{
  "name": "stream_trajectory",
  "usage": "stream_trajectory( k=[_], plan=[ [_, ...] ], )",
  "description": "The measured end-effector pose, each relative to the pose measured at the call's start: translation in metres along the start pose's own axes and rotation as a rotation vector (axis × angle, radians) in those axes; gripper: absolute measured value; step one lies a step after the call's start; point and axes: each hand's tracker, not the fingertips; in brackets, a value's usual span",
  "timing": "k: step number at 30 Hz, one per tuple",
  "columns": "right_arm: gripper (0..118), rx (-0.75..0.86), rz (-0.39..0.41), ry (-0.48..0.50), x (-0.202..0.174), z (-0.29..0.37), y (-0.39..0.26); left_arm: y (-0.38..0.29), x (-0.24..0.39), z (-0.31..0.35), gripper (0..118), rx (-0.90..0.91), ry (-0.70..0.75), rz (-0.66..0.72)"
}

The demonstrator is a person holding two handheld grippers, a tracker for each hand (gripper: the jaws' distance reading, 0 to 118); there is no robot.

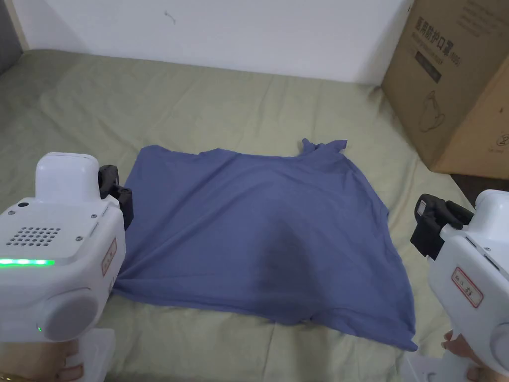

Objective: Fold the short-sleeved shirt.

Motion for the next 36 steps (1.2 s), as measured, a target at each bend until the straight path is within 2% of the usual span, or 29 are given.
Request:
stream_trajectory(
  k=[3,4,6,7,9,11,18,24,26,27,28,29,31,32,36],
  plan=[
    [0,-0.005,-0.006,0.004,0.0,0.0,0.0,0.001,-0.007,-0.006,2,-0.072,0.024,0.002],
    [0,-0.006,-0.007,0.004,-0.001,0.0,0.0,0.002,-0.012,-0.009,23,-0.087,0.03,0.009],
    [0,-0.013,-0.008,0.008,0.0,0.0,-0.001,0.004,-0.025,-0.018,94,-0.199,-0.002,0.044],
    [0,-0.016,-0.01,0.009,0.001,-0.001,-0.002,0.002,-0.033,-0.025,94,-0.253,0.008,0.068],
    [0,-0.029,-0.014,0.008,0.002,-0.001,-0.003,-0.004,-0.048,-0.032,110,-0.296,0.011,0.108],
    [0,-0.037,-0.014,0.0,0.004,-0.002,-0.005,-0.01,-0.059,-0.036,111,-0.367,0.044,0.126],
    [0,-0.098,-0.005,-0.019,0.006,-0.01,-0.017,-0.073,-0.087,-0.074,111,-0.724,0.092,0.071],
    [0,-0.136,-0.007,-0.03,0.011,-0.017,-0.028,-0.11,-0.089,-0.093,107,-0.826,0.094,0.086],
    [0,-0.151,-0.008,-0.036,0.013,-0.02,-0.03,-0.116,-0.087,-0.096,93,-0.831,0.096,0.106],
    [0,-0.155,-0.011,-0.039,0.014,-0.02,-0.031,-0.117,-0.086,-0.096,78,-0.825,0.095,0.114],
    [0,-0.16,-0.014,-0.04,0.015,-0.022,-0.033,-0.118,-0.084,-0.098,51,-0.819,0.091,0.124],
    [0,-0.165,-0.015,-0.043,0.015,-0.022,-0.034,-0.119,-0.082,-0.099,32,-0.817,0.09,0.135],
    [0,-0.172,-0.017,-0.05,0.017,-0.024,-0.036,-0.125,-0.081,-0.102,5,-0.823,0.052,0.169],
    [0,-0.174,-0.019,-0.055,0.019,-0.025,-0.038,-0.127,-0.08,-0.102,4,-0.823,0.016,0.184],
    [0,-0.197,-0.041,-0.072,0.027,-0.025,-0.042,-0.121,-0.075,-0.087,3,-0.71,0.04,0.174]
  ],
)
